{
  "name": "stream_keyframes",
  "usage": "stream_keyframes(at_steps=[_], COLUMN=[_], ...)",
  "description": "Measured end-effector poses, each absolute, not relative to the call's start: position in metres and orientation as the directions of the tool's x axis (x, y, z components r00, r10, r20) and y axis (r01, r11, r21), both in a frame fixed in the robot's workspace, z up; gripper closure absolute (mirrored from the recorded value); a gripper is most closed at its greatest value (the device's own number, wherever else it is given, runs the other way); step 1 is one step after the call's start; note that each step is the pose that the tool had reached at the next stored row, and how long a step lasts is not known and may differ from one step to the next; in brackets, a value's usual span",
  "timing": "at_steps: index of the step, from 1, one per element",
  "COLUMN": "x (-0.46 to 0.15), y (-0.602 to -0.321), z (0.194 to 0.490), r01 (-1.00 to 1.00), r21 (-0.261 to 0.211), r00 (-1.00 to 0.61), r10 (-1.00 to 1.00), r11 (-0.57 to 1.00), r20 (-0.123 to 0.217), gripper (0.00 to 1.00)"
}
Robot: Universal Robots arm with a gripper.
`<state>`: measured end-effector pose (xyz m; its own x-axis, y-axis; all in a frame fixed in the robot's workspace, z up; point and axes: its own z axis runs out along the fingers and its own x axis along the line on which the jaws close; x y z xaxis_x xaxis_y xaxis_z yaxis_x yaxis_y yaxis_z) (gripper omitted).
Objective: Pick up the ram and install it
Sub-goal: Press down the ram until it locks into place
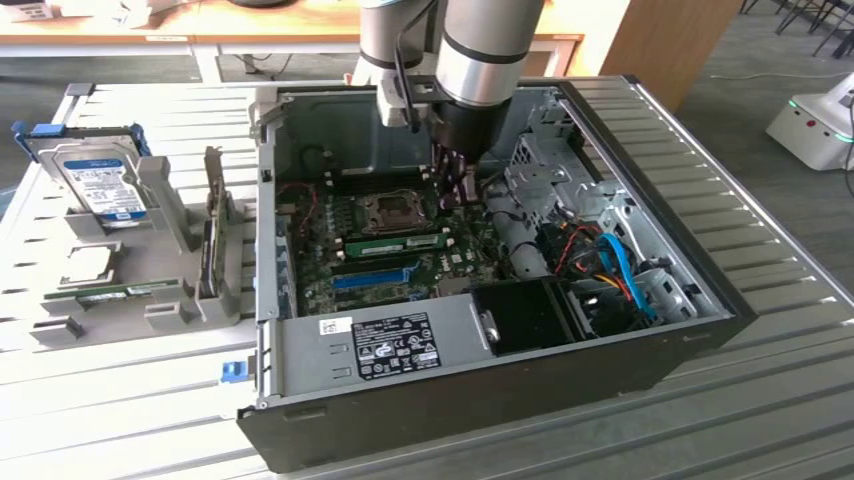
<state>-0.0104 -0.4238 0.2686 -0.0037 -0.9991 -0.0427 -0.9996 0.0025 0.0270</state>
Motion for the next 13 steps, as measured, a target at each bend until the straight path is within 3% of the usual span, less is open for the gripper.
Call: stream_keyframes(at_steps=[13], x=[-0.0016], y=[-0.4238], z=[0.2686], r01=[-1.0], r21=[0.027], r00=[-0.004], r10=[-0.999], r11=[0.002], r20=[-0.043], gripper=[0.89])
